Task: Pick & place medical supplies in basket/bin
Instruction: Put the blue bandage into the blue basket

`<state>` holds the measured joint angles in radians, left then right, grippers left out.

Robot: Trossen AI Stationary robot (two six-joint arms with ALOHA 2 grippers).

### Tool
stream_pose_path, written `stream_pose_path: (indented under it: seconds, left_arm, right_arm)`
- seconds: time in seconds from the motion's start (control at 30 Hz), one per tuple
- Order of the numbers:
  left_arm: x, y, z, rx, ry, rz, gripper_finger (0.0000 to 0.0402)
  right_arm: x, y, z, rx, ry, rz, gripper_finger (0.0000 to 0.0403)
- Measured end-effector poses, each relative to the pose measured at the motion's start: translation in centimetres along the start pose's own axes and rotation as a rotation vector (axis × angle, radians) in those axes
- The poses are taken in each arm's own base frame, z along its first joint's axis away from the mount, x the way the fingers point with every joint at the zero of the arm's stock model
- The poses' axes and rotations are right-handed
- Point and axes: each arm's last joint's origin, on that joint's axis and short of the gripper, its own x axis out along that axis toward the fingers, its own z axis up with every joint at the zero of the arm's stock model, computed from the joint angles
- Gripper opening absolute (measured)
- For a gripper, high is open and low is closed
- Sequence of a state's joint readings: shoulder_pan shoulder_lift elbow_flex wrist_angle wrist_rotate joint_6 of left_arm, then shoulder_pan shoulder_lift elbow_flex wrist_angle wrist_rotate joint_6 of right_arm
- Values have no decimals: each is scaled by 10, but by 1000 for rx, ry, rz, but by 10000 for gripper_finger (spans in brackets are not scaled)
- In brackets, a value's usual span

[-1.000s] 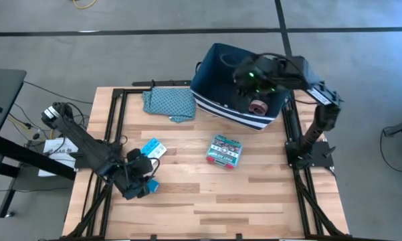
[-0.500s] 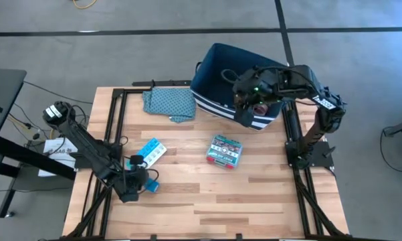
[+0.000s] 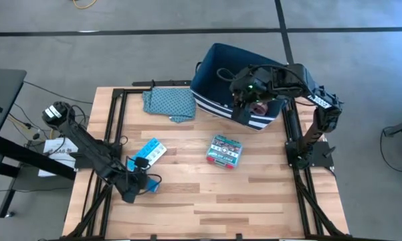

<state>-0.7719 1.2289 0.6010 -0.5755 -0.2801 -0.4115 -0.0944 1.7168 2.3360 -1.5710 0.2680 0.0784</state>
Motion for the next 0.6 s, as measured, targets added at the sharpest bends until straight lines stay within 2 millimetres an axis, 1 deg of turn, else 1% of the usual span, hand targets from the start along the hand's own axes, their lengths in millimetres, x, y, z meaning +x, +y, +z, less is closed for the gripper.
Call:
stream_pose_path:
  seconds: [0.07,0.13,0.2,0.3,0.4,0.6]
  left_arm:
    - [1,2,2,-2,2,-11,139]
    - [2,5,5,-42,-14,-10,146]
    - [3,8,7,-70,-25,-4,157]
    - [4,13,10,-48,-33,5,178]
    - [5,16,12,-60,-38,3,199]
    - [5,15,12,-55,1,-112,227]
  right_arm:
    - [0,0,0,-6,-1,1,177]
    - [0,0,0,-10,0,1,175]
    - [0,0,0,-13,0,1,173]
    - [0,0,0,-35,-1,1,171]
    - [0,0,0,-36,-1,-1,171]
    - [0,0,0,-110,-1,-3,170]
